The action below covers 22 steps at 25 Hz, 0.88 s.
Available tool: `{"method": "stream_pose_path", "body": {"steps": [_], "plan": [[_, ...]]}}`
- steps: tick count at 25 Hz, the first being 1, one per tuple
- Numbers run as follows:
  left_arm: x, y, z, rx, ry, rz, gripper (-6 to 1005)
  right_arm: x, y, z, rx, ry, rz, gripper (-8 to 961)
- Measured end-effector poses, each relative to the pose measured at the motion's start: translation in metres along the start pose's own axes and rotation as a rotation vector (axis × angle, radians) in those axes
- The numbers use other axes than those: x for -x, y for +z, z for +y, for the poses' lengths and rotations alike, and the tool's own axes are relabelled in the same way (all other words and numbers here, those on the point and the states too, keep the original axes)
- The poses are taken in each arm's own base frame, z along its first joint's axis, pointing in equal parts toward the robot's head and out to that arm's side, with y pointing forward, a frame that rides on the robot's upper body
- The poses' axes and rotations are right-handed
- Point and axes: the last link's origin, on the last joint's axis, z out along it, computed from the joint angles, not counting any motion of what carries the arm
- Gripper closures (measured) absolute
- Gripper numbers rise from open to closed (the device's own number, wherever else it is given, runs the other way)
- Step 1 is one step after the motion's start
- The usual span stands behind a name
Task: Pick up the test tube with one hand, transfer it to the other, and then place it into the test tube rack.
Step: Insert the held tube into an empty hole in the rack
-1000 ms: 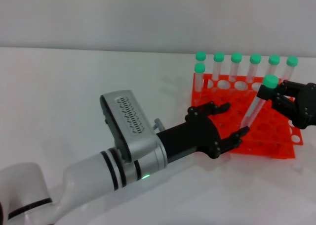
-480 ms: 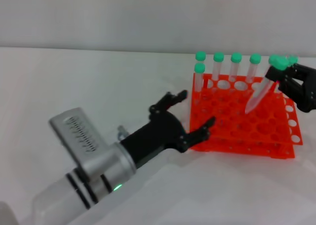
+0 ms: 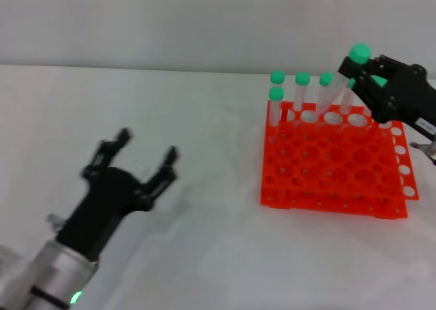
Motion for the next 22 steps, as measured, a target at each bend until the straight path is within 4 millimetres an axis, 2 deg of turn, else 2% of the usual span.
{"method": "stream_pose_path", "body": {"steps": [3, 9, 16, 22], "plan": [[0.002, -0.015, -0.014, -0.099, -0.017, -0.005, 119, -0.006, 0.009, 0.003, -0.009, -0.028, 0.010, 721], [0.003, -0.042, -0.029, -0.226, -0.027, 0.007, 119, -0.018, 0.041, 0.011, -0.005, -0.074, 0.062, 716], [0.003, -0.042, -0.030, -0.228, -0.027, 0.008, 120, -0.028, 0.058, 0.009, -0.054, -0.086, 0.123, 710], [0.002, -0.041, -0.030, -0.227, -0.031, 0.009, 120, -0.034, 0.060, 0.003, -0.093, -0.087, 0.171, 705]]}}
